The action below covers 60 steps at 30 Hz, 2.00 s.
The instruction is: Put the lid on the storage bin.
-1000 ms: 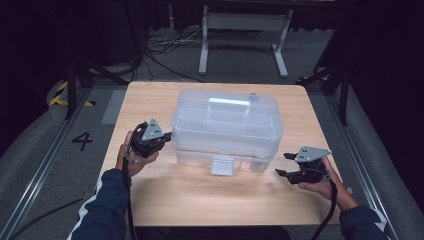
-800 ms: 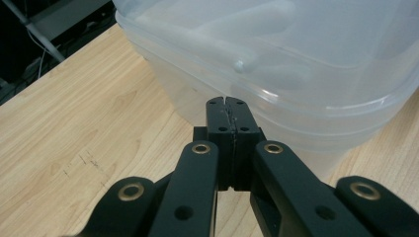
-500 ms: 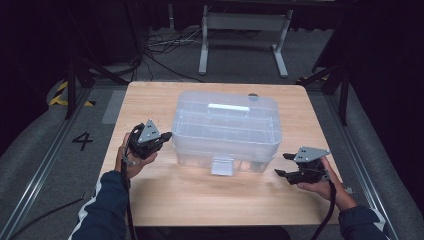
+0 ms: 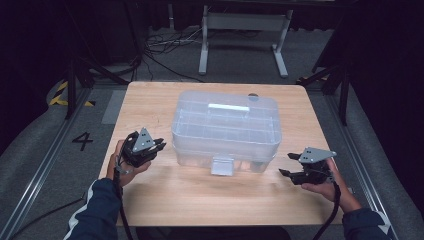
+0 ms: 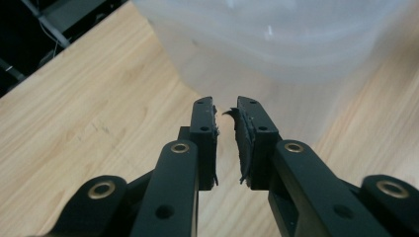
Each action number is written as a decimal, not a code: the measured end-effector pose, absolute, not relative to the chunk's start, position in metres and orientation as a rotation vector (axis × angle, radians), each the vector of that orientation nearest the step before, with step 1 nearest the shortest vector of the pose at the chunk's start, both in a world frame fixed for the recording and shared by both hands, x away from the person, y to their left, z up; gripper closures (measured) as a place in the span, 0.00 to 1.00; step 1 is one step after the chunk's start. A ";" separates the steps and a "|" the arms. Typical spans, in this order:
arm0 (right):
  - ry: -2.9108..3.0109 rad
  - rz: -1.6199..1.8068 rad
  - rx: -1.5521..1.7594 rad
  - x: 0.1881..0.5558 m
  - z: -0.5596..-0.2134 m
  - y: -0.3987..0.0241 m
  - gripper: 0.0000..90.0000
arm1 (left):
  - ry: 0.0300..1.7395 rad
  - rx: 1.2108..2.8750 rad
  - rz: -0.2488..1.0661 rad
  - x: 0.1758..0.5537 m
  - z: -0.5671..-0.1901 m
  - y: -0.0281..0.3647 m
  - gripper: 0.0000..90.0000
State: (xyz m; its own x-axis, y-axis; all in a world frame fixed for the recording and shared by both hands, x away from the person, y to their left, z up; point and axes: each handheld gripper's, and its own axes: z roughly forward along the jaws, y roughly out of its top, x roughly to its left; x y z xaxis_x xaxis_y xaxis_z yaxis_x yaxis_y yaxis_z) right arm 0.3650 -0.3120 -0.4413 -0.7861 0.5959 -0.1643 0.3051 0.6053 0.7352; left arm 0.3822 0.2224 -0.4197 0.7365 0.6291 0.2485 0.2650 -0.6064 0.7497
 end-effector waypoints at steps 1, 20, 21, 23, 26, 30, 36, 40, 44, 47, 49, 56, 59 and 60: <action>2.436 1.011 0.723 0.365 -0.441 -0.313 0.38 | 0.670 2.225 0.647 0.381 -0.421 0.223 0.86; 2.423 0.976 0.829 0.356 -0.457 -0.340 0.36 | 0.692 2.387 0.539 0.345 -0.464 0.225 0.58; 2.425 0.975 0.840 0.354 -0.459 -0.341 0.36 | 0.693 2.388 0.532 0.342 -0.466 0.226 0.57; 2.423 0.982 0.856 0.352 -0.461 -0.345 0.36 | 0.700 2.384 0.506 0.339 -0.469 0.227 0.52; 2.416 1.005 0.913 0.350 -0.465 -0.353 0.35 | 0.722 2.338 0.471 0.334 -0.473 0.232 0.43; 2.407 1.019 0.958 0.347 -0.470 -0.360 0.33 | 0.785 2.269 0.407 0.330 -0.479 0.240 0.30; 2.385 0.998 1.037 0.342 -0.483 -0.368 0.24 | 0.904 2.231 0.371 0.333 -0.482 0.249 0.17; 2.346 1.031 1.093 0.340 -0.486 -0.371 0.20 | 0.918 2.231 0.353 0.335 -0.482 0.250 0.15; 2.341 1.036 1.123 0.340 -0.487 -0.373 0.19 | 0.918 2.227 0.342 0.335 -0.483 0.250 0.16; 2.344 1.038 1.124 0.340 -0.487 -0.373 0.18 | 0.928 2.225 0.349 0.335 -0.482 0.250 0.16; 2.342 1.035 1.124 0.340 -0.487 -0.373 0.18 | 0.948 2.217 0.357 0.335 -0.482 0.251 0.17; 2.340 1.032 1.130 0.341 -0.487 -0.372 0.18 | 0.987 2.203 0.379 0.335 -0.482 0.251 0.17; 2.339 1.032 1.130 0.341 -0.487 -0.372 0.18 | 0.988 2.203 0.378 0.335 -0.482 0.251 0.17; 2.340 1.032 1.130 0.341 -0.487 -0.372 0.18 | 0.986 2.205 0.380 0.336 -0.482 0.251 0.17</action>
State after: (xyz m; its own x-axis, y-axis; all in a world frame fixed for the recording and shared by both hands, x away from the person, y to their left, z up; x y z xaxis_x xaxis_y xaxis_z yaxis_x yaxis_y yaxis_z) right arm 0.3412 -0.3724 -0.4873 -0.6236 0.7817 0.0058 0.5314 0.4185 0.7365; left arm 0.3355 0.2515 -0.4822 0.6698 0.7424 -0.0109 0.5427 -0.4795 0.6896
